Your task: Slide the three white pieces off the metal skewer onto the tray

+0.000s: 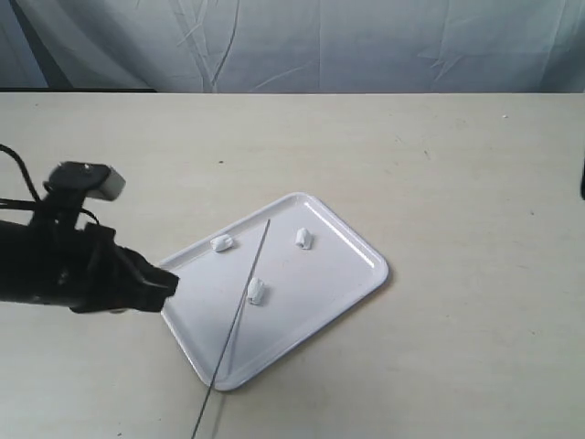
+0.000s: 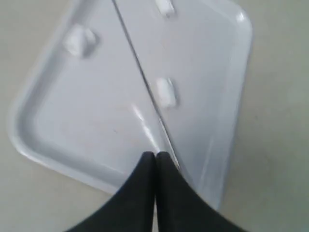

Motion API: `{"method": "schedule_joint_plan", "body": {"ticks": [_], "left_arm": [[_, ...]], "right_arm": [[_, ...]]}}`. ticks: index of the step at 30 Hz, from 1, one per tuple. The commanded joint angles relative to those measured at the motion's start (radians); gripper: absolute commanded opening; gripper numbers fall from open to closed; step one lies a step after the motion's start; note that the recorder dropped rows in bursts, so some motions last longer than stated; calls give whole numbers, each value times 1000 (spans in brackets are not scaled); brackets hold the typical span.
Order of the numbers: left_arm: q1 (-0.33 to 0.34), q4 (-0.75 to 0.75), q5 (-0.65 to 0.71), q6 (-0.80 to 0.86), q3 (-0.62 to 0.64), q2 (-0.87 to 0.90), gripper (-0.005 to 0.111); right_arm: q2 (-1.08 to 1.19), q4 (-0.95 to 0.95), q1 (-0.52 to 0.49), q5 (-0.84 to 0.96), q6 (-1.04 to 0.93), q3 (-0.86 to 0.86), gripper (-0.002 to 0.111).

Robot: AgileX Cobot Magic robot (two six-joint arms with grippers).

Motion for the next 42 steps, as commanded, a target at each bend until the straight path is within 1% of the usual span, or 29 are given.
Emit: {"method": "schedule_joint_plan", "body": {"ticks": [1,3,5,10,12,16,18,21,25,31,35,40,42], "left_arm": [[-5,-5,-205,-40,39,-191,0],[-5,-3,-320,-79,68,-288,0],[-5,-2,-402,-85,104,-384,0],[-5,-3,-528,-87,199,-565,0],[-5,-6,-569,-87,242,-614,0],[-5,-19,-612,-74,316,-643,0],[-5,-44,-657,-62,359,-638,0],[-5,-100,-722,-40,410,-638,0],[-5,-98,-729,-36,439,-638,0],[-5,-87,-644,-36,443,-638,0],[-5,-77,-579,-36,443,-638,0],[-5,-78,-585,-36,443,-638,0],[-5,-78,-585,-36,443,-638,0]], "right_arm": [[-44,-158,-4,-129,143,94,39],[-47,-221,-4,-179,206,139,39],[-47,-252,-4,-235,234,185,39],[-47,-267,-4,-376,238,291,39],[-47,-267,-4,-419,238,335,33],[-47,-270,-4,-460,238,410,10],[-47,-270,-4,-478,238,441,0],[-47,-268,-4,-512,240,487,-1],[-40,-265,-4,-596,267,547,-1],[-40,-297,-4,-742,265,648,-1],[-40,-297,-4,-775,265,655,-1],[-40,-285,-4,-855,265,655,-1],[-40,-265,-4,-860,265,655,-1]]}}
